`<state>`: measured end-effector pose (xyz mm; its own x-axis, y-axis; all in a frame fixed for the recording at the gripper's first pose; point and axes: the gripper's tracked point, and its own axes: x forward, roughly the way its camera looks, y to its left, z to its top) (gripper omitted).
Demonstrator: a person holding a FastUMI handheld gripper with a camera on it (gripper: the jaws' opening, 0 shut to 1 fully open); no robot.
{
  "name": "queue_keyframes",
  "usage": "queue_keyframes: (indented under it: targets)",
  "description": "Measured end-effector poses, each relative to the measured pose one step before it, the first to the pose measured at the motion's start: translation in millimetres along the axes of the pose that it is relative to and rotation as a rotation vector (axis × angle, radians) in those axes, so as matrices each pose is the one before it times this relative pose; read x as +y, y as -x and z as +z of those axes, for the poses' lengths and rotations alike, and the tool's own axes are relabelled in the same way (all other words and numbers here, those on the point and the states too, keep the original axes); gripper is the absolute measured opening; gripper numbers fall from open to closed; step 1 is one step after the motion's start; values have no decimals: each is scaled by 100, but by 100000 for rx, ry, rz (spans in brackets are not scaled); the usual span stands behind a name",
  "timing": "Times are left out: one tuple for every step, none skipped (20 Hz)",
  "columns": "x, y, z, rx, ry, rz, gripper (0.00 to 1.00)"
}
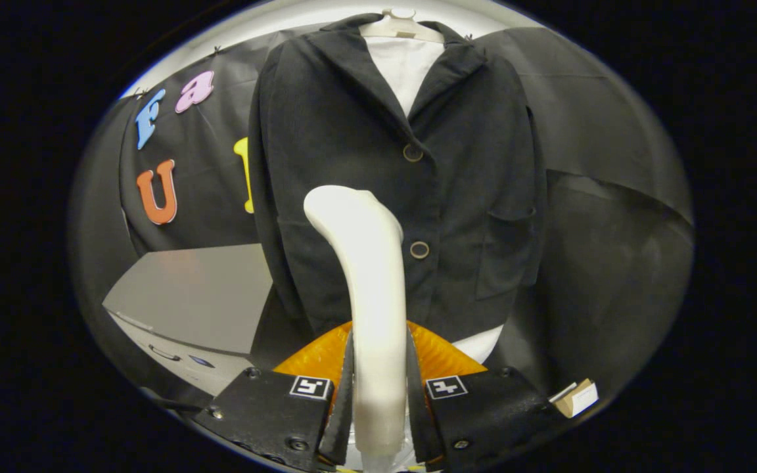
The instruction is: Iron the clothes twice with a garment steamer, once on the left side and once on the right side.
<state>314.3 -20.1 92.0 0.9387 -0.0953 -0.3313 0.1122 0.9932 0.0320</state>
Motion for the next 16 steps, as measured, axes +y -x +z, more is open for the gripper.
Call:
queue_keyframes:
  targets:
    - [47, -122, -462, 778, 264, -229, 40]
    - [2, -240, -560, 916, 420, -231, 40]
    - [9, -122, -343, 697, 119, -111, 40]
    - [36, -224, -454, 756, -74, -54, 40]
    - [35, -129, -414, 772, -63, 45, 40]
    - [5, -224, -583, 803, 40, -37, 40]
    - [-58, -202, -450, 720, 178, -18, 40]
    - [-51, -193, -322, 609, 34, -111, 40]
    - [-41, -135, -339, 665, -38, -15, 40]
    - [2, -139, -394, 748, -186, -105, 40]
    - [-39, -155, -427, 950, -198, -175, 40]
    - [38, -160, -325, 656, -215, 76, 40]
    - [-65, -170, -357, 684, 119, -15, 40]
    - [-162, -371, -510, 583, 108, -95, 40]
    - [-118, -240, -472, 680, 166, -189, 40]
    - [54, -160, -473, 728, 195, -72, 40]
